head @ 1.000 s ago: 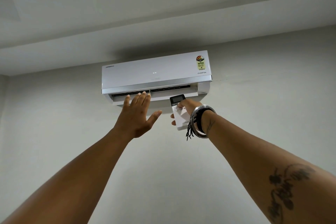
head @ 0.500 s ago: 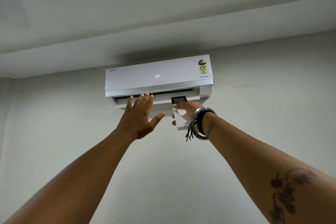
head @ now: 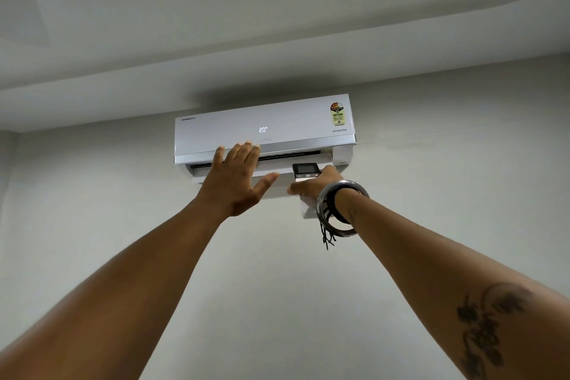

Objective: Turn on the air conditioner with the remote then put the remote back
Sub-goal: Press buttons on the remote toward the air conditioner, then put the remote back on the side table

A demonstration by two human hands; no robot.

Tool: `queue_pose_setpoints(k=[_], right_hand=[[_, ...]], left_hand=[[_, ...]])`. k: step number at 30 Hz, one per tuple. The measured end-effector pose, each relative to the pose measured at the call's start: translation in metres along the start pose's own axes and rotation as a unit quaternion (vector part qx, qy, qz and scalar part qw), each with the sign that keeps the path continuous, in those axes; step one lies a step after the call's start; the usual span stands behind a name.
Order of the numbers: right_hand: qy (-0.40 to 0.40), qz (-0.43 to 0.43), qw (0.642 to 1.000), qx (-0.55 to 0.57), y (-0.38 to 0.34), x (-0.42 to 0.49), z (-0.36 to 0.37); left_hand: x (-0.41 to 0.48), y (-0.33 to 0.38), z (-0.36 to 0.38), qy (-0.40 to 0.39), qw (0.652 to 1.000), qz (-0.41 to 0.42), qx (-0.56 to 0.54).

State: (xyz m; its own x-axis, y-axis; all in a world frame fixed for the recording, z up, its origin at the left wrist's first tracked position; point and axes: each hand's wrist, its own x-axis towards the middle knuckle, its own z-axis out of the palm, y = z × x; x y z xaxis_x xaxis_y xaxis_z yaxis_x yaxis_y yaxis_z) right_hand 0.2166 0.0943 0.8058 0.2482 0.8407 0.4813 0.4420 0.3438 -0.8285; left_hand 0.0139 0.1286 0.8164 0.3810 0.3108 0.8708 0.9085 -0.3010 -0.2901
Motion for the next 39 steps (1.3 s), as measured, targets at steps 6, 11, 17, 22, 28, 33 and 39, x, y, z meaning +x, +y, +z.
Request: queue_pose_setpoints(k=[6,11,17,22,28,33,39], right_hand=[[0.084,-0.023,0.993,-0.081,0.022,0.003,0.006],[0.115,0.012,0.987,-0.115,0.091,-0.008,0.023],[0.035,0.121,0.968,-0.218,0.245,-0.083,0.066],[-0.052,0.241,0.938,-0.242,0.388,-0.19,0.111],[-0.126,0.414,0.867,-0.245,0.527,-0.341,0.14],[-0.181,0.529,0.775,-0.293,0.608,-0.451,0.14],[-0.247,0.564,0.718,-0.324,0.682,-0.525,0.154]], left_hand=[[-0.02,0.003,0.016,-0.016,1.0,-0.007,-0.009],[-0.063,0.019,0.052,-0.057,0.998,-0.024,-0.029],[-0.181,0.065,0.132,-0.148,0.986,-0.029,-0.065],[-0.331,0.113,0.202,-0.253,0.963,-0.007,-0.097],[-0.525,0.199,0.241,-0.354,0.917,-0.033,-0.18],[-0.654,0.265,0.238,-0.534,0.811,-0.041,-0.234],[-0.761,0.304,0.236,-0.589,0.765,-0.063,-0.252]])
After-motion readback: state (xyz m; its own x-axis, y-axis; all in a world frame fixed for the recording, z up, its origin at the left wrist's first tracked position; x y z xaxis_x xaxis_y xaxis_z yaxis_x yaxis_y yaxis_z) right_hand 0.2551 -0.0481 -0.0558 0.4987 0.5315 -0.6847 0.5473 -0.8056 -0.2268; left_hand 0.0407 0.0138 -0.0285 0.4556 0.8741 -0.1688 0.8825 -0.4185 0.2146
